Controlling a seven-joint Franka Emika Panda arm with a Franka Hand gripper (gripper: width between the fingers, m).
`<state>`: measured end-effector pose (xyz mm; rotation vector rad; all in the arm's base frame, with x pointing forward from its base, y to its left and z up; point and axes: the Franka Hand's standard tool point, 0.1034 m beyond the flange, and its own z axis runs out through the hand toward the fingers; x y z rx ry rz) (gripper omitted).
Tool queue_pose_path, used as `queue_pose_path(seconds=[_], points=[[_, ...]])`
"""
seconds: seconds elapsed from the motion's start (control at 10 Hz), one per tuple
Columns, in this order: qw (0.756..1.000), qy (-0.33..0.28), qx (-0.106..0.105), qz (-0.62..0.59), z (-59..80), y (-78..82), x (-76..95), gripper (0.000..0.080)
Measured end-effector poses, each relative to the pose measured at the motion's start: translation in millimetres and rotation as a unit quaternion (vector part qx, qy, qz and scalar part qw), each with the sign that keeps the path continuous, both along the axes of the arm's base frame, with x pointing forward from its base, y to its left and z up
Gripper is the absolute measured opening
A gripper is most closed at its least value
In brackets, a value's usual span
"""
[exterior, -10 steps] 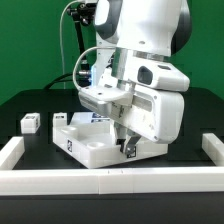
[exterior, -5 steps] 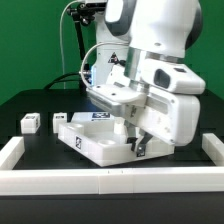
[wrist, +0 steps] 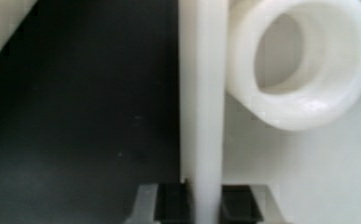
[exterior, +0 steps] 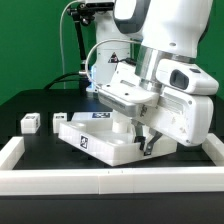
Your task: Assemble square table
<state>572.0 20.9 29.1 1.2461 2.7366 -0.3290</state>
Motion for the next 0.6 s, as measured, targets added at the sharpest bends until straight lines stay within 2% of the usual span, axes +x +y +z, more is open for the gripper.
queue_pose_path(seconds=[0.2, 0.4, 0.6], points=[[0.997, 0.017, -0.007, 0.071, -0.4, -2.8, -0.3, 0.0063], [0.983, 0.041, -0.016, 0.176, -0.8, 9.2, -1.3, 0.0063], [0.960, 0.068, -0.035, 0.268, -0.2, 23.7, -3.6, 0.0063]])
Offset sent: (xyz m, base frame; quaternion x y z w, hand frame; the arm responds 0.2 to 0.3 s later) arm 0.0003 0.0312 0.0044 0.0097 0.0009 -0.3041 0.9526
